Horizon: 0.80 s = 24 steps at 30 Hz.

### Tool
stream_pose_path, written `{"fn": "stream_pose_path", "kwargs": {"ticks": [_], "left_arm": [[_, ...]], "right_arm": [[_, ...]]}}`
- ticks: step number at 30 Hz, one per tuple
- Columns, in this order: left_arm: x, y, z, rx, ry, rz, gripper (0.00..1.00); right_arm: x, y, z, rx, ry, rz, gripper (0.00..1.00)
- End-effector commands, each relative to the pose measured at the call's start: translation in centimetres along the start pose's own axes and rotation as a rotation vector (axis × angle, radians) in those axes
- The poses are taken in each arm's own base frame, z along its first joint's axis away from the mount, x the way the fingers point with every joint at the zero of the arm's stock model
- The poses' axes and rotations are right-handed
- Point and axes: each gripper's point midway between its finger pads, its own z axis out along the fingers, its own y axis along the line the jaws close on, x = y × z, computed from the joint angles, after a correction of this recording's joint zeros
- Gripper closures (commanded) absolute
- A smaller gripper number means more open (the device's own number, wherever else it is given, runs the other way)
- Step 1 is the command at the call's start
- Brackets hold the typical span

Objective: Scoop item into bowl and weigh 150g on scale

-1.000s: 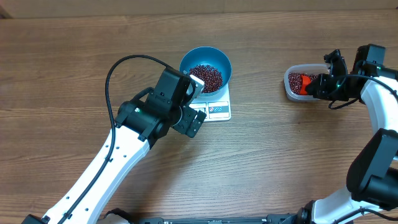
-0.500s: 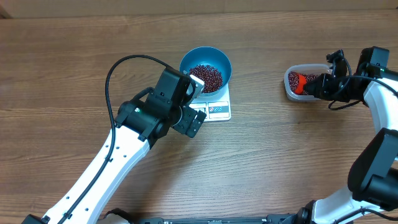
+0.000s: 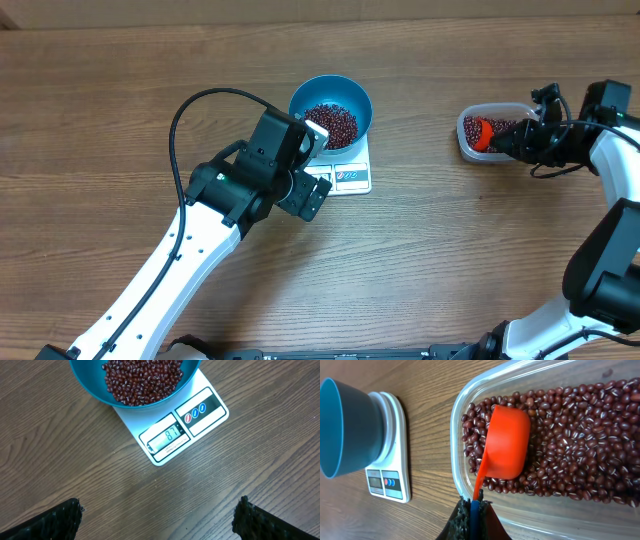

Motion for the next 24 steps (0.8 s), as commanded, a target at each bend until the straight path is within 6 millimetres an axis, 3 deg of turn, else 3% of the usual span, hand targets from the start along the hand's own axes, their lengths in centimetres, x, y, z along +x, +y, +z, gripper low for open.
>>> {"fn": "stream_pose_path", "kwargs": {"ticks": [1,18,24], "left_arm": [[-0.4,-0.1,-0.8,0.006,-0.028,0.015,0.01],[-0.4,-0.1,-0.8,0.006,-0.028,0.015,0.0],[-0.4,-0.1,-0.8,0.006,-0.028,0.015,0.0]], "right_arm": [[0.2,0.0,-0.4,-0.097,-0.023,0.059,0.96],[0.0,-1.7,-3.7,-0.223,-0.129,0.182,0.96],[-0.9,-1.2,-5.9,-0.349,-0.211,0.214,0.96]]}}
